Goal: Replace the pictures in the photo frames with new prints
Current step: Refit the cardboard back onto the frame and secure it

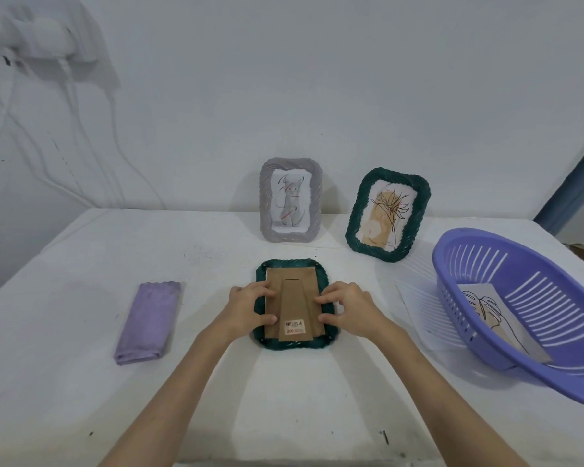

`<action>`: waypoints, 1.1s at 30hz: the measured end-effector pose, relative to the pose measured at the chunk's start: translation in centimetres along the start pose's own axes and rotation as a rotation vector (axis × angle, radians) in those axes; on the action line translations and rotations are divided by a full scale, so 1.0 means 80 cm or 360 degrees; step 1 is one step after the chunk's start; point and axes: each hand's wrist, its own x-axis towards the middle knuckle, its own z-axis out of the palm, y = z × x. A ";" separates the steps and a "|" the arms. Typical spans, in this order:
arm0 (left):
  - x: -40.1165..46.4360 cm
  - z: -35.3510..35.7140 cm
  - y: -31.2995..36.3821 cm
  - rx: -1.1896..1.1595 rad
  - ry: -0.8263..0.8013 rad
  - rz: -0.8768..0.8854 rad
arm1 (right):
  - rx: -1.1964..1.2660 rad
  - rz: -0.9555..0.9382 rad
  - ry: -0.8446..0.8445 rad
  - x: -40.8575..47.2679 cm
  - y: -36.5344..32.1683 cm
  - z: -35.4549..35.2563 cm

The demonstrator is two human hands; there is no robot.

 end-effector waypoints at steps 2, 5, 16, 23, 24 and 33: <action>0.000 -0.001 -0.001 0.0013 -0.0024 -0.0011 | 0.0020 -0.0007 0.0005 -0.001 0.001 0.001; -0.002 0.000 0.000 0.0127 -0.0074 0.0023 | 0.0036 -0.0022 0.0019 -0.002 0.004 0.004; -0.004 0.004 0.018 0.0198 0.0060 0.0010 | 0.0391 0.0044 0.0281 0.034 0.009 0.004; -0.007 0.006 0.014 0.0198 0.0102 0.0039 | 0.0084 0.0225 0.0179 0.078 0.007 0.007; -0.007 0.007 0.013 0.0193 0.0103 0.0037 | 0.0055 0.0218 0.0171 0.080 0.008 0.006; -0.004 0.009 0.008 0.0166 0.0085 0.0046 | -0.0038 0.0093 0.0284 0.074 0.008 0.011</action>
